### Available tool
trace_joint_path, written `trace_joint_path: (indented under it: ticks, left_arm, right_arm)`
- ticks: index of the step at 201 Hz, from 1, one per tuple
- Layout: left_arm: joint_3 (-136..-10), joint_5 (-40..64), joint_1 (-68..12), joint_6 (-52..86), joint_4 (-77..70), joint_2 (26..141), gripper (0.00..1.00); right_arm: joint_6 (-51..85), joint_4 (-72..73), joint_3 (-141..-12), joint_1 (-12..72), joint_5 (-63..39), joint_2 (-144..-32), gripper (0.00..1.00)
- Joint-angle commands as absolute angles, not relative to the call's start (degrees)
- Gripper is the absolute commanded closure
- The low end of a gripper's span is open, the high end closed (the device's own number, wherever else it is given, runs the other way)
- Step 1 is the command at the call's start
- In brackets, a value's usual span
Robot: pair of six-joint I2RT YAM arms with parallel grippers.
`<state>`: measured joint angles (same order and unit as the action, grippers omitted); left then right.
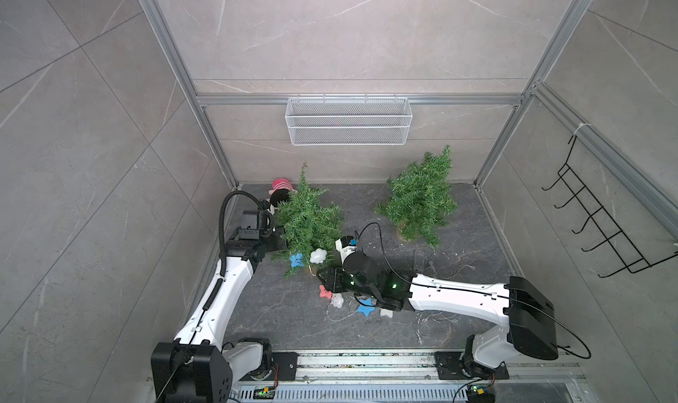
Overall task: Wrap string light around the christmas tree
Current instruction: Wrap the light string around the Christmas tree, then adjust the light string at the center of the board.
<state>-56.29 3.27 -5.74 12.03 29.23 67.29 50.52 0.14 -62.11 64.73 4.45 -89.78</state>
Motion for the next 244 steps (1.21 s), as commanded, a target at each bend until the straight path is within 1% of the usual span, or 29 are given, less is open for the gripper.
trace_joint_path:
  ticks: [1, 28, 42, 51, 99, 123, 135, 154, 161, 183, 195, 218, 231, 244]
  left_arm:
    - [-58.78, 4.48, -5.54, 12.00, 30.47, 65.92, 0.64]
    - [-59.30, 4.36, -5.58, 11.46, 32.26, 64.88, 0.63]
    - [-59.75, 3.93, -5.54, 11.55, 33.21, 64.27, 0.61]
    - [-60.14, 3.07, -5.53, 11.70, 34.39, 63.84, 0.60]
    - [-63.62, -3.94, -5.71, 13.09, 45.32, 58.82, 0.58]
    - [-64.37, -3.98, -6.99, 13.17, 49.84, 55.55, 0.58]
    - [-64.26, -3.85, -9.10, 13.92, 51.52, 54.12, 0.58]
    - [-62.43, -4.35, -15.03, 16.06, 52.17, 51.61, 0.58]
    - [-61.87, -4.86, -17.64, 17.24, 52.33, 51.08, 0.58]
    - [-60.73, -7.59, -26.13, 20.40, 53.10, 50.86, 0.58]
    - [-59.98, -9.02, -29.98, 21.84, 52.72, 51.10, 0.58]
    - [-59.30, -10.22, -35.19, 23.67, 51.00, 52.65, 0.58]
    - [-59.83, -11.32, -36.74, 23.84, 50.93, 53.70, 0.58]
    - [-60.03, -11.25, -37.05, 23.33, 50.11, 54.11, 0.58]
  right_arm:
    - [44.26, -6.11, -63.03, 62.96, -1.28, -89.11, 0.46]
    - [36.31, -13.61, -61.83, 62.59, 2.36, -85.82, 0.45]
    - [32.31, -18.08, -60.39, 61.67, 5.58, -84.65, 0.46]
    - [31.15, -20.38, -59.51, 60.75, 5.91, -84.49, 0.46]
    - [33.34, -31.92, -57.15, 58.01, 12.22, -85.27, 0.46]
    - [33.85, -38.40, -57.09, 58.00, 15.54, -85.49, 0.44]
    - [34.59, -40.24, -56.13, 57.12, 15.69, -85.56, 0.42]
    - [33.99, -39.89, -56.52, 55.36, 14.38, -86.96, 0.39]
    - [33.40, -39.64, -58.01, 55.16, 13.90, -88.60, 0.37]
    - [31.18, -37.41, -62.81, 54.91, 15.31, -95.25, 0.36]
    - [30.70, -34.15, -63.20, 54.07, 15.69, -98.19, 0.37]
    - [30.21, -30.59, -63.79, 52.47, 13.11, -101.62, 0.41]
    - [30.68, -31.04, -62.59, 52.47, 11.00, -101.23, 0.44]
    - [31.48, -30.97, -58.27, 52.38, 10.48, -98.63, 0.46]
